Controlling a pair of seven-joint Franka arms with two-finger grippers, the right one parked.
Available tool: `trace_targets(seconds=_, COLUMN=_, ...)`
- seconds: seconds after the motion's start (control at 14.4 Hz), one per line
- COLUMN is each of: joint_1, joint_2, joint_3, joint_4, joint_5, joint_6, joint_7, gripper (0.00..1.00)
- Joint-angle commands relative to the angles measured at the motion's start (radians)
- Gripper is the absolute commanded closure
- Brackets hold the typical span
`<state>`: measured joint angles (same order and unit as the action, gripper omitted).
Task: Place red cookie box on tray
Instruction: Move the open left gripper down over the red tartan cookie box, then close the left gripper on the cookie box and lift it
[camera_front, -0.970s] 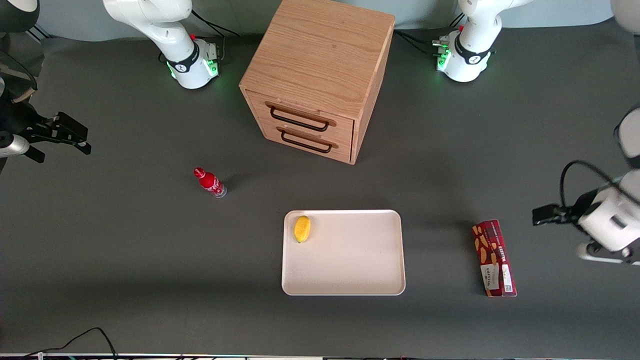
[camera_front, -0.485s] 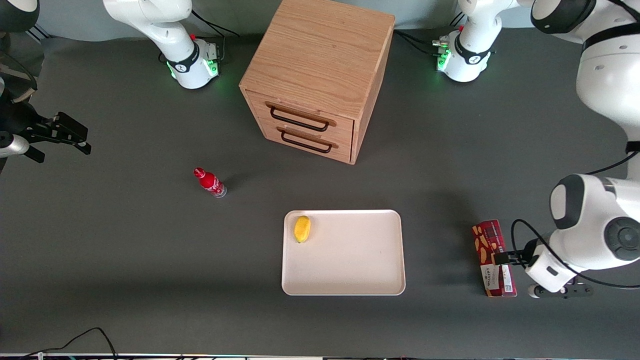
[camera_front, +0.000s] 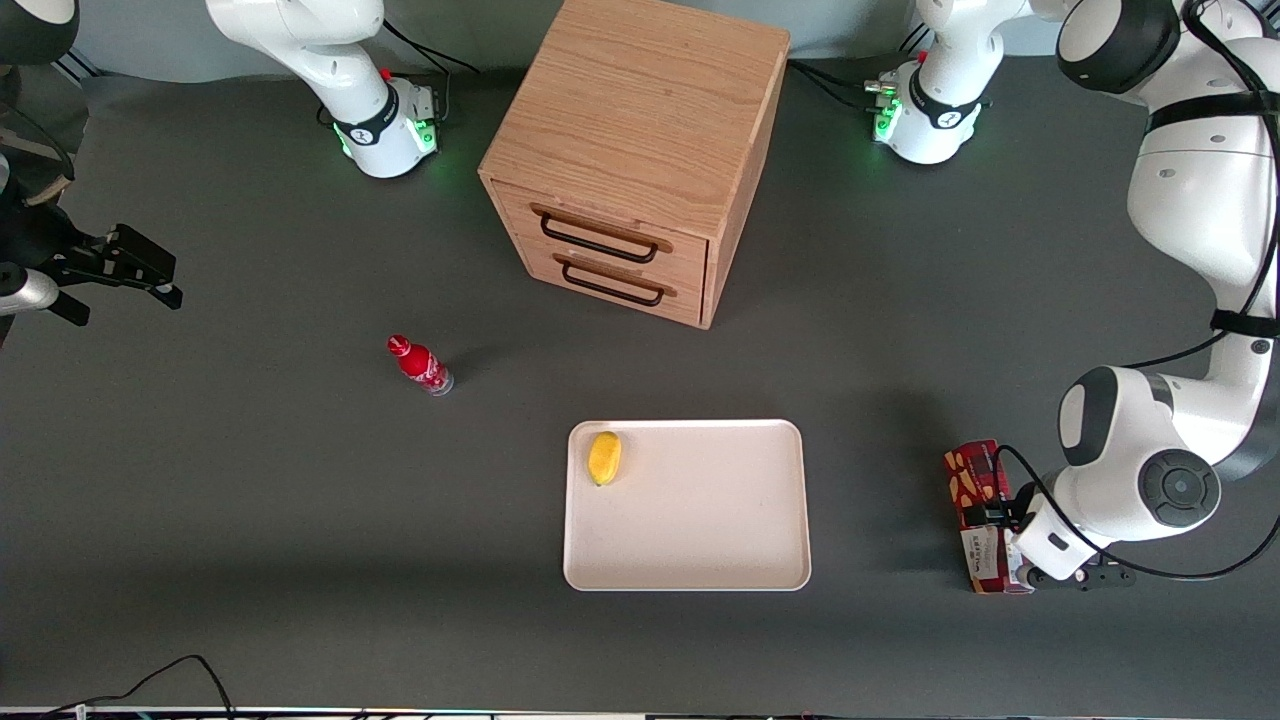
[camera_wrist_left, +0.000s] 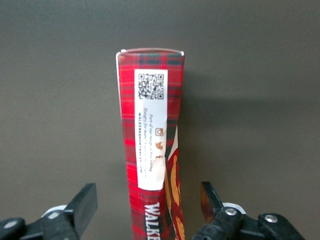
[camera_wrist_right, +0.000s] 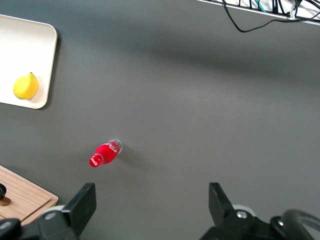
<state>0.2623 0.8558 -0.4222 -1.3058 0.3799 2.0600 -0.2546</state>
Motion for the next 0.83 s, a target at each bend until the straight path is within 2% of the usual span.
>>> trace_targets(seconds=0.0, joint_1=-0.006, joint_2=-0.006, joint_3=0.006, joint_4=-0.013, joint_5=0.019, joint_6=0.014, joint_7=-0.025, gripper=0.81)
trace_targets(seconds=0.07, joint_1=-0.006, joint_2=-0.006, joint_3=0.006, joint_4=-0.013, joint_5=0.019, joint_6=0.014, joint_7=-0.025, gripper=1.0)
trace_targets(seconds=0.42, joint_1=-0.009, joint_2=-0.015, joint_3=0.003, joint_4=-0.001, joint_5=0.025, joint_6=0.016, joint_7=-0.053, gripper=1.0)
trace_targets(seconds=0.62, joint_1=-0.035, joint_2=-0.075, joint_3=-0.012, joint_4=0.039, joint_5=0.008, joint_6=-0.023, joint_7=-0.067, gripper=1.0)
trace_targets(seconds=0.76, joint_1=-0.041, joint_2=-0.142, joint_3=-0.053, joint_4=0.054, joint_5=0.005, joint_6=-0.119, joint_7=-0.071, gripper=1.0)
